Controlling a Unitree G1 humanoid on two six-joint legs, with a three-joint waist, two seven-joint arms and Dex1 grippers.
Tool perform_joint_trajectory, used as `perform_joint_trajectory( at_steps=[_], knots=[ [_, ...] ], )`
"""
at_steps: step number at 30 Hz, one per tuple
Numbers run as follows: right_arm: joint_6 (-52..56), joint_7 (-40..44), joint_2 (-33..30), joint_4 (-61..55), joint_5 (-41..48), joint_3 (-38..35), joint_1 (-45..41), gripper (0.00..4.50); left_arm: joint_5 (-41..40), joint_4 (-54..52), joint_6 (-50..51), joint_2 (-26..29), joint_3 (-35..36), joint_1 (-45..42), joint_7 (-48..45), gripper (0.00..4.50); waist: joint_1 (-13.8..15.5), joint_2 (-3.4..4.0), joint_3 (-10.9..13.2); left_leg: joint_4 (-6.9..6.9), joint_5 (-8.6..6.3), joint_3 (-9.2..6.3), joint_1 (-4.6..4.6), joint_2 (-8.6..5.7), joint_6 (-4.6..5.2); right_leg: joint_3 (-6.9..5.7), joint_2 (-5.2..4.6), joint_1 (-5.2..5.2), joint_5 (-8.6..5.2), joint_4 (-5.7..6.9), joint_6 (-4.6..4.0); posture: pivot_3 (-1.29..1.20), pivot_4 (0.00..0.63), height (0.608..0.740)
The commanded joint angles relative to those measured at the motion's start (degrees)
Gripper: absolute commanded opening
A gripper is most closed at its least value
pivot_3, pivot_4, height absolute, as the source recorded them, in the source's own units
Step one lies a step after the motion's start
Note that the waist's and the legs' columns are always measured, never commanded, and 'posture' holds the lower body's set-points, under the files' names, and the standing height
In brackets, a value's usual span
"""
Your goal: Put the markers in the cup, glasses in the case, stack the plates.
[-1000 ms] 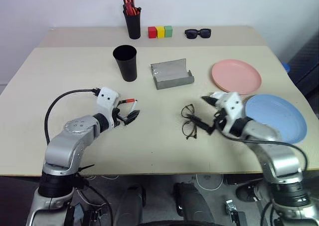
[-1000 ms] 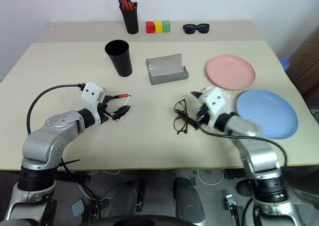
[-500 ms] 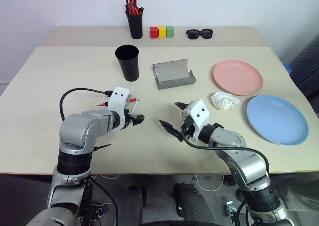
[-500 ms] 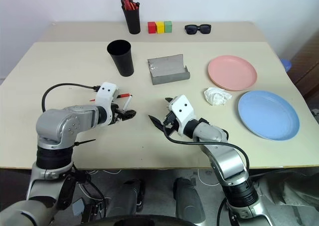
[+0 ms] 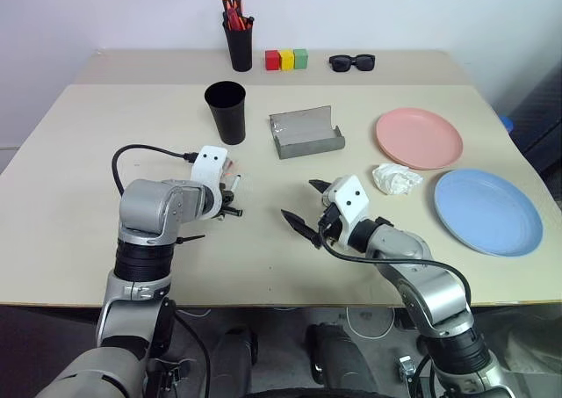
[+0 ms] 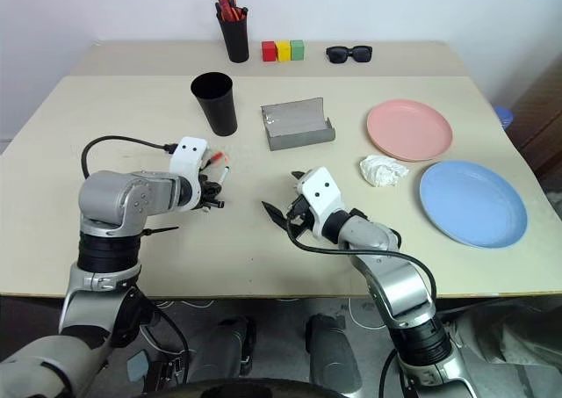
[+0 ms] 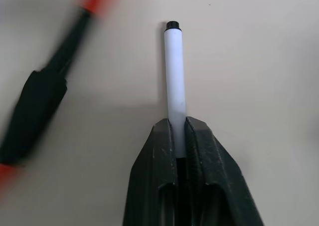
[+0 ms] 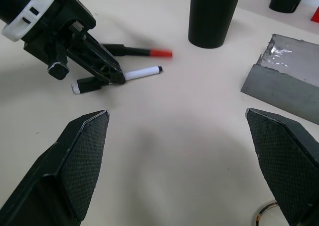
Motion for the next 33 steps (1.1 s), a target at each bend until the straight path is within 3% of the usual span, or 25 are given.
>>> perform_joint_trajectory(
  at_steps=[1, 6, 10, 13, 18, 24, 28, 33],
  knots=[
    [-1.2, 0.7, 0.5, -0.3, 0.1, 0.0, -1.2, 4.5, -0.9, -2.1, 2.3, -0.9, 1.2, 0.4, -0.7, 0.05, 0.0, 0.0, 0.0, 0.0, 0.0, 0.0, 0.0, 0.0, 0.0, 0.0, 0.0, 0.0, 0.0, 0.0, 0.0, 0.0, 0.15, 0.74],
    [-1.9, 2.4, 0.4, 0.9, 0.5, 0.1, -2.8, 4.5, -4.5, -10.2, -4.9, 0.3, 4.4, 3.3, -5.5, 0.05, -0.3, -0.01, 0.0, -0.04, 0.0, 0.0, -0.02, 0.01, 0.0, 0.0, 0.0, -0.05, 0.0, 0.0, -0.01, 0.0, 0.15, 0.74],
    [-2.9, 3.4, 1.0, 2.5, 0.8, -0.5, -5.3, 4.5, -3.2, -13.8, -27.8, 1.0, 7.0, 6.2, -8.3, 0.05, -0.2, -0.01, 0.0, -0.09, 0.0, 0.01, -0.03, 0.05, -0.01, 0.01, 0.01, -0.09, -0.04, 0.0, -0.12, 0.0, 0.15, 0.74],
    [-3.3, 3.4, 1.5, 3.5, 0.5, -0.5, -6.4, 4.5, -3.2, -11.5, -37.6, -0.8, 9.4, 4.9, -7.4, 0.05, 0.1, -0.01, 0.0, -0.08, 0.0, 0.03, -0.03, 0.05, -0.02, 0.01, 0.0, -0.07, -0.04, -0.07, -0.18, 0.0, 0.15, 0.74],
    [-6.5, -0.7, 6.0, 7.9, -0.5, -2.2, -11.0, 4.5, 6.2, 3.9, -57.3, -5.2, 7.9, -6.3, 3.6, 0.05, 0.2, -0.12, 0.1, 0.13, 0.0, -0.04, -0.23, -0.02, 0.0, -0.05, -0.01, -0.04, 0.02, -0.2, -0.11, 0.0, 0.15, 0.74],
    [-10.2, -4.0, 9.8, 13.5, -2.5, -2.4, -16.0, 4.5, 13.8, 33.2, -78.6, -7.1, 7.7, -19.7, 14.6, 0.05, 0.1, -0.12, 0.1, 0.03, -0.03, -0.01, -0.27, -0.06, 0.06, -0.04, -0.01, -0.14, 0.19, -0.22, 0.22, 0.0, 0.15, 0.74],
    [-11.4, -3.9, 10.7, 14.5, -3.0, -2.0, -16.7, 4.5, 14.2, 48.0, -90.4, -7.4, 8.1, -25.1, 14.9, 0.05, 0.0, -0.12, 0.1, 0.01, -0.06, 0.01, -0.5, -0.06, 0.11, -0.04, -0.02, -0.4, 0.21, -0.2, 0.28, 0.0, 0.15, 0.74],
    [-11.4, -4.6, 11.8, 13.5, -3.4, -1.7, -15.6, 4.5, 14.5, 60.1, -97.3, -7.5, 8.0, -28.2, 13.9, 0.05, 0.0, -0.12, 0.1, 0.0, -0.07, 0.04, -0.61, -0.09, 0.13, -0.03, -0.05, -0.53, 0.26, -0.16, 0.34, 0.0, 0.15, 0.74]
  ],
)
